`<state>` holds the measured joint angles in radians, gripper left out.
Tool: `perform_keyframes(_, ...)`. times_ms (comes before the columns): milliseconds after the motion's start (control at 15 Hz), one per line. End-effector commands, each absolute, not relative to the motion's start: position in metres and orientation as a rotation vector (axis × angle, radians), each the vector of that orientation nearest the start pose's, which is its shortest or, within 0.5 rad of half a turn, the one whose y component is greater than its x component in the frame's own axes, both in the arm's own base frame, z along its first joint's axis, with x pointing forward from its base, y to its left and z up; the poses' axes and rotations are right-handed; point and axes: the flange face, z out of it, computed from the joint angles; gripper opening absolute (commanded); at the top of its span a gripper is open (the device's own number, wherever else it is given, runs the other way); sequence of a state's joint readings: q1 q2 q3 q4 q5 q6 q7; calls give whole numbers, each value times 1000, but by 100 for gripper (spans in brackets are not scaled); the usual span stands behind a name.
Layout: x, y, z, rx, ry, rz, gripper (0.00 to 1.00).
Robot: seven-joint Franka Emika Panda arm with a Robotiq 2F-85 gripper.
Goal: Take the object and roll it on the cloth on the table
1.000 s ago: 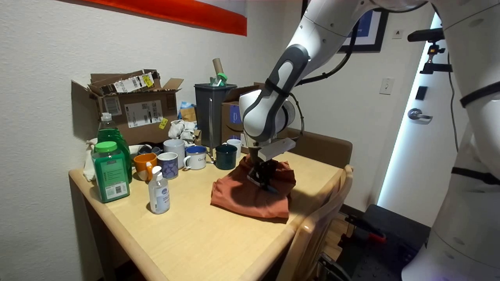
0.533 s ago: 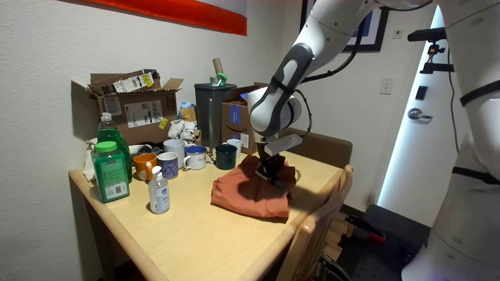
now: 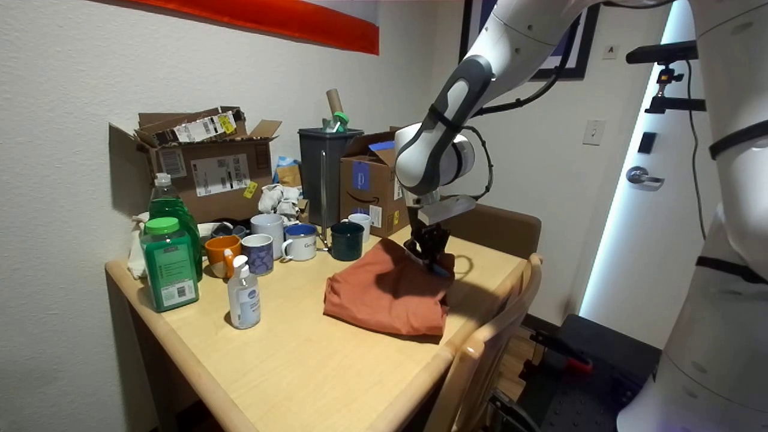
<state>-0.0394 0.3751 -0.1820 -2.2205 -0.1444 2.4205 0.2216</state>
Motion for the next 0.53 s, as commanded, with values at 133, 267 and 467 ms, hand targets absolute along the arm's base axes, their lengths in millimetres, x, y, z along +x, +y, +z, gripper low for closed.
perform_keyframes(133,493,-132,187,-3188,560,357,3)
perform_keyframes(267,484,-132,185,-3175,590,370,3)
perform_keyframes(467,476,-130,189,-3169,623,349,3)
